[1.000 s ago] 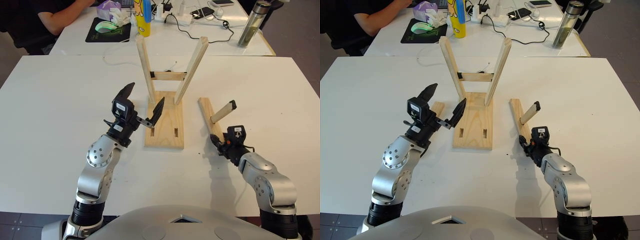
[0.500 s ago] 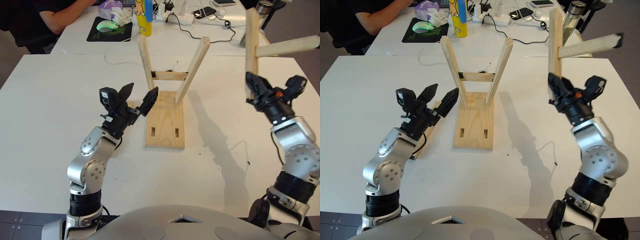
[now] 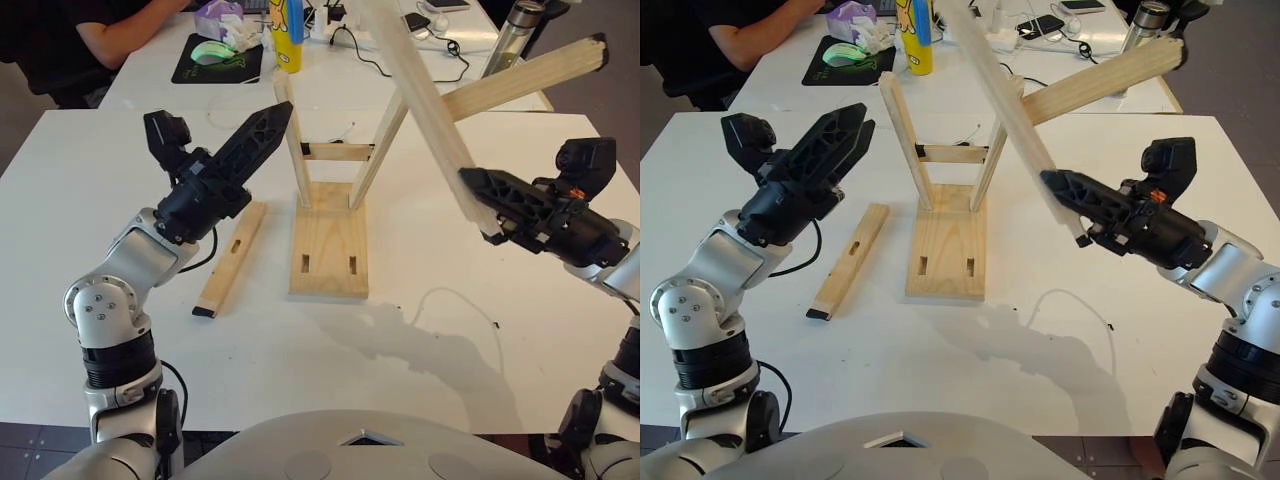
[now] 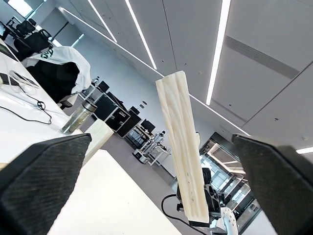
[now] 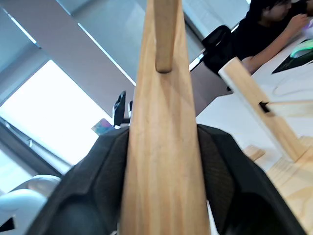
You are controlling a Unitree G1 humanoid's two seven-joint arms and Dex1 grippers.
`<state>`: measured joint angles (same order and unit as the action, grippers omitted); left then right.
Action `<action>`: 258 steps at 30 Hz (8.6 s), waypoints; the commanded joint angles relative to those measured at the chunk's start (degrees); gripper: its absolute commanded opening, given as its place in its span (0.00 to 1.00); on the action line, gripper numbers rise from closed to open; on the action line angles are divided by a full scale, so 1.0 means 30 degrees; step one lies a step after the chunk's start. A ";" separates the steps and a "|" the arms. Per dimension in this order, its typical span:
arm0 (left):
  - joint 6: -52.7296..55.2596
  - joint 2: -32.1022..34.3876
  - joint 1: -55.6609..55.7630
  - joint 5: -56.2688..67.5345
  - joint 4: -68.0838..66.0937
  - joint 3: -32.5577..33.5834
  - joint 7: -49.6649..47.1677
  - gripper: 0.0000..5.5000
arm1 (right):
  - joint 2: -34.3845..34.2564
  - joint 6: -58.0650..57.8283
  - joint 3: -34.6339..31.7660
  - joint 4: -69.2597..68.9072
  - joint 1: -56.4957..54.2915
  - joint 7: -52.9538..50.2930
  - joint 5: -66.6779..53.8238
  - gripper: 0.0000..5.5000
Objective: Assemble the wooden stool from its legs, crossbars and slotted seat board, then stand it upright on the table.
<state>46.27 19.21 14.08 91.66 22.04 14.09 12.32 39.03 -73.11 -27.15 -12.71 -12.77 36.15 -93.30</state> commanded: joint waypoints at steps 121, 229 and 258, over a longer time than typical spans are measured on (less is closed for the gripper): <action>-0.4610 0.5278 0.3297 -1.8400 -0.3444 -0.5164 1.3670 0.37 | -0.9582 1.6816 1.3082 0.2934 0.5199 -0.6569 2.7921 0.21; -0.1313 0.1738 0.7691 -1.3177 -0.1908 -0.4663 0.8261 0.02 | -1.0493 1.6498 1.4217 0.6131 0.4182 -0.6457 2.9468 0.00; -0.0951 0.1214 1.1241 -1.3153 -0.1536 -0.2816 0.5900 0.00 | -1.0731 1.6094 1.4599 0.5435 0.4807 -0.6782 2.9299 0.00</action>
<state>40.68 23.19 38.94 44.15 14.04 -1.47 33.30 5.92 -19.99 16.07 -0.38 -2.23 15.94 -6.60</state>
